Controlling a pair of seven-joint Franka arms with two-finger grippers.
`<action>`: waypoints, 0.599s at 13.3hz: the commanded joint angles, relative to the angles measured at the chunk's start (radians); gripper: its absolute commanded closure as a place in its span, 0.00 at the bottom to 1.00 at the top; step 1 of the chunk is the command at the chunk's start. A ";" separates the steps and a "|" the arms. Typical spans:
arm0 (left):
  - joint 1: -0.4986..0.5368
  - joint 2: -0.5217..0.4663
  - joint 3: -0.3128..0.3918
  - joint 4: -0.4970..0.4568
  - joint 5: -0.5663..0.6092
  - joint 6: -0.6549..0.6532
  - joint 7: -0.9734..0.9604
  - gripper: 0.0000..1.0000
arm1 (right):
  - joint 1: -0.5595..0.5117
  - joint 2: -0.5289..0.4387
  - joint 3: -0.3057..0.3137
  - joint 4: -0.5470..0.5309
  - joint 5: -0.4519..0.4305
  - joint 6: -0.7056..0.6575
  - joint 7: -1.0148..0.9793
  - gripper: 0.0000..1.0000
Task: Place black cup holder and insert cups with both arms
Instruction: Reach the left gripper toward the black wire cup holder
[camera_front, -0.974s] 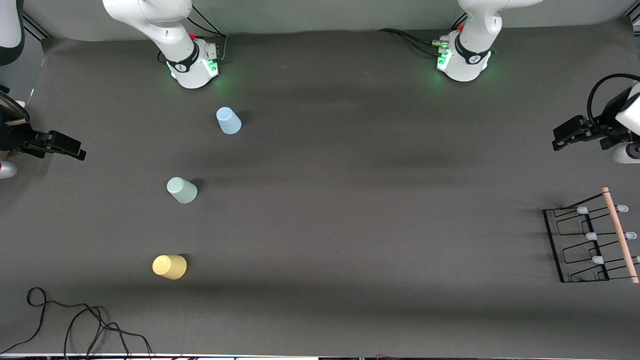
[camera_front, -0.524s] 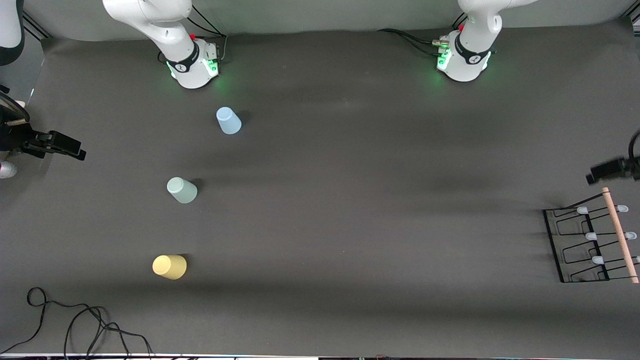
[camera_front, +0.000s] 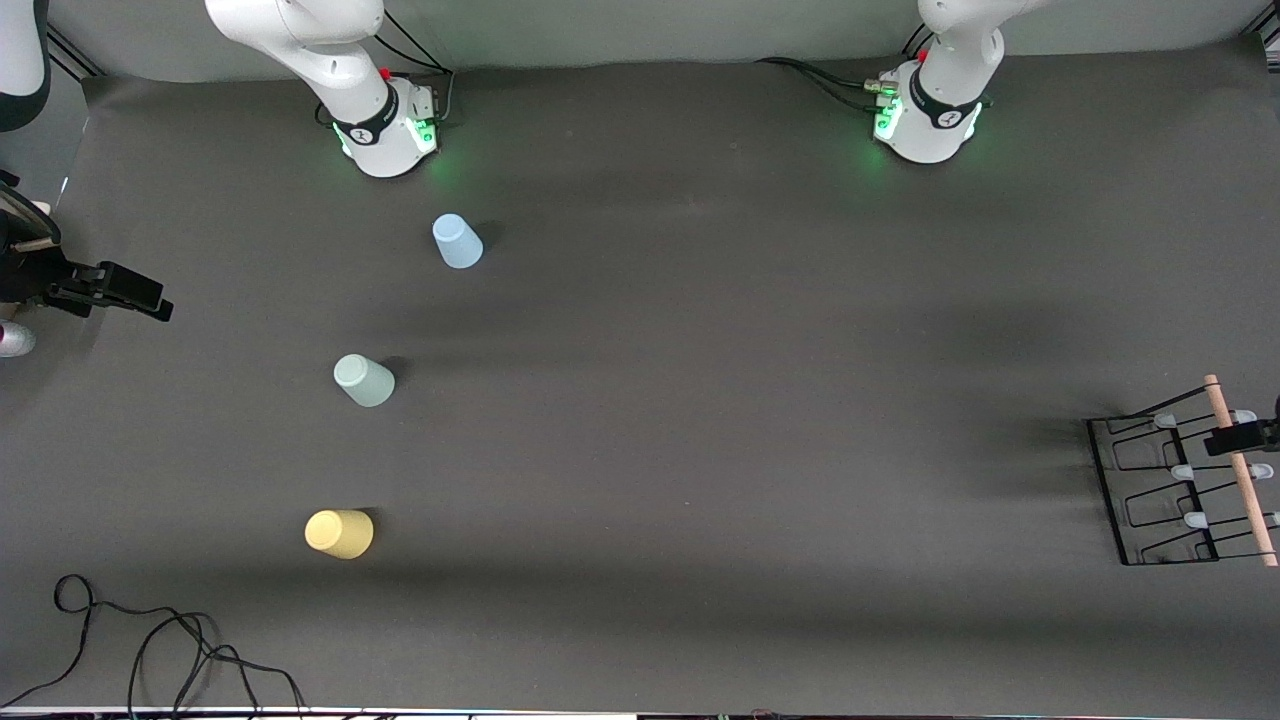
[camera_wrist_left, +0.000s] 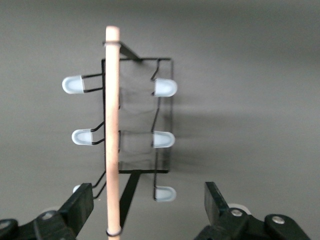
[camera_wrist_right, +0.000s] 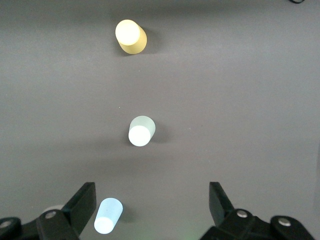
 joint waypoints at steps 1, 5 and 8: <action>0.032 0.060 -0.002 0.034 0.038 0.036 0.022 0.05 | -0.003 0.000 0.000 0.010 0.019 0.005 0.006 0.00; 0.038 0.100 -0.002 0.020 0.041 0.083 0.025 0.30 | -0.004 0.000 -0.003 0.010 0.019 0.012 0.005 0.00; 0.036 0.115 -0.002 0.026 0.048 0.086 0.025 0.48 | -0.006 -0.007 -0.011 0.007 0.020 0.021 0.005 0.00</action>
